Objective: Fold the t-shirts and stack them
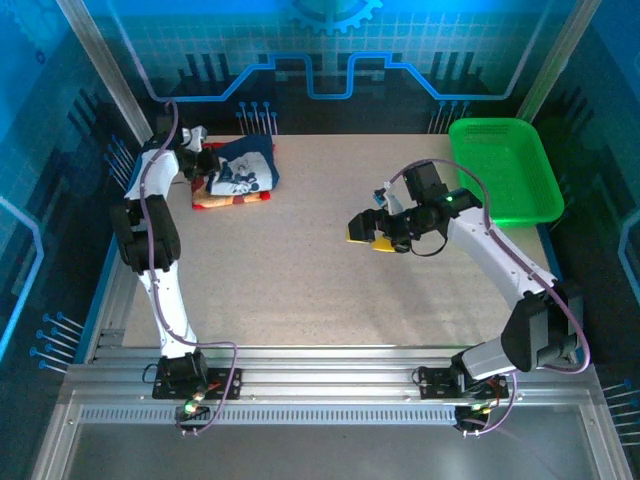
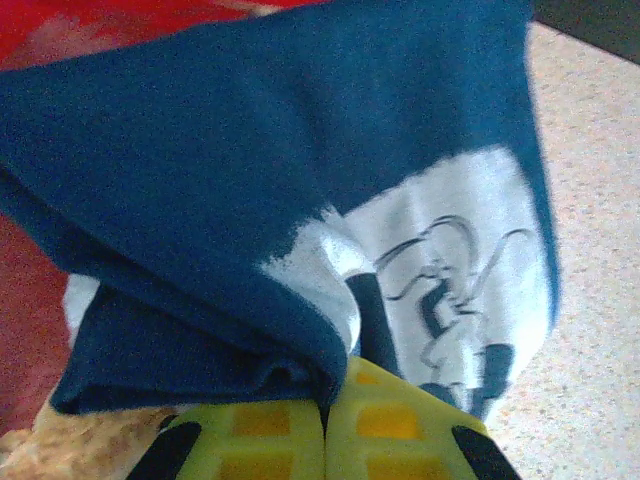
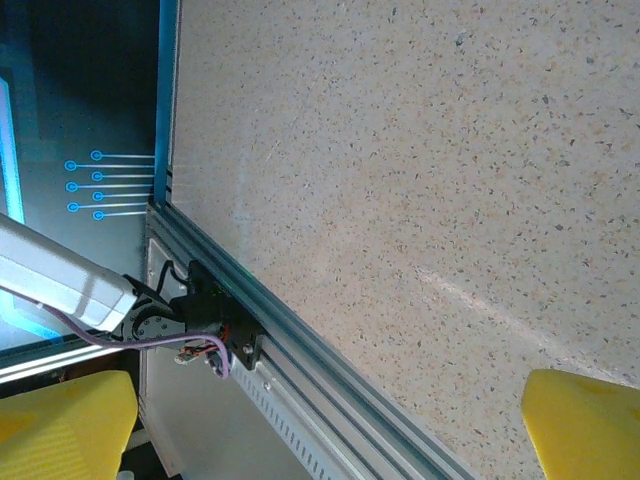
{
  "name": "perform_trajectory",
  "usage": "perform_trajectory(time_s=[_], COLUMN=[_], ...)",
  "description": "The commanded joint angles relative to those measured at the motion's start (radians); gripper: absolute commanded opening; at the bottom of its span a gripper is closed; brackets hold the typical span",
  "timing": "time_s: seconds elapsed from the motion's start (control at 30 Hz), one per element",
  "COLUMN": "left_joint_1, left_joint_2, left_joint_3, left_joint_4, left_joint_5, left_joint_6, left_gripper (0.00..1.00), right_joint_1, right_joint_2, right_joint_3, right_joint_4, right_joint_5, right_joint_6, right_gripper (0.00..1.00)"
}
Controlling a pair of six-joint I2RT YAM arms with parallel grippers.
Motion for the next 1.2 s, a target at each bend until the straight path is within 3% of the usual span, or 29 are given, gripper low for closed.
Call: perform_trajectory(time_s=[0.0,0.1,0.3,0.4,0.47,0.5,0.6,0.63,0.77,0.97,1.0,1.17], left_joint_1=[0.038,0.052,0.085,0.098,0.103,0.106,0.113,0.118,0.144,0.154,0.153,0.105], left_joint_2=[0.016,0.028,0.046,0.054,0.061,0.064,0.058,0.045,-0.075,-0.5,-0.586,-0.95], left_joint_3=[-0.038,-0.06,-0.05,-0.044,-0.048,-0.048,-0.013,0.009,0.05,-0.273,-0.379,-0.91], left_joint_4=[0.045,0.056,0.065,0.069,0.076,0.074,0.046,0.031,0.007,0.202,0.263,0.513], left_joint_5=[-0.012,-0.017,-0.009,-0.006,-0.002,0.001,0.009,0.009,0.027,0.009,0.02,-0.099], left_joint_6=[-0.016,-0.024,-0.047,-0.058,-0.078,-0.088,-0.132,-0.152,-0.234,-0.32,-0.345,-0.353], left_gripper=[0.02,0.08,0.03,0.06,0.41,0.5,0.65,0.78,0.87,0.94,0.99,0.99], right_joint_1=[-0.009,-0.009,-0.009,-0.009,-0.009,-0.008,-0.008,-0.007,-0.015,-0.088,-0.109,-0.224], right_joint_2=[-0.03,-0.026,-0.037,-0.032,-0.026,-0.024,-0.022,-0.026,-0.062,-0.192,-0.229,-0.437], right_joint_3=[-0.017,-0.013,-0.005,-0.005,-0.001,0.002,0.021,0.032,0.06,0.022,-0.02,-0.405], right_joint_4=[-0.037,-0.042,-0.066,-0.066,-0.068,-0.068,-0.08,-0.088,-0.112,-0.09,-0.059,0.314], right_joint_5=[-0.019,-0.017,-0.003,-0.008,-0.012,-0.011,-0.011,0.0,0.078,0.326,0.406,0.745], right_joint_6=[-0.023,-0.02,-0.022,-0.015,-0.014,-0.012,-0.017,-0.02,-0.047,-0.095,-0.101,-0.109], right_gripper=[1.0,1.0,1.0,1.0,1.0,1.0,1.0,1.0,1.0,1.0,1.0,1.0])
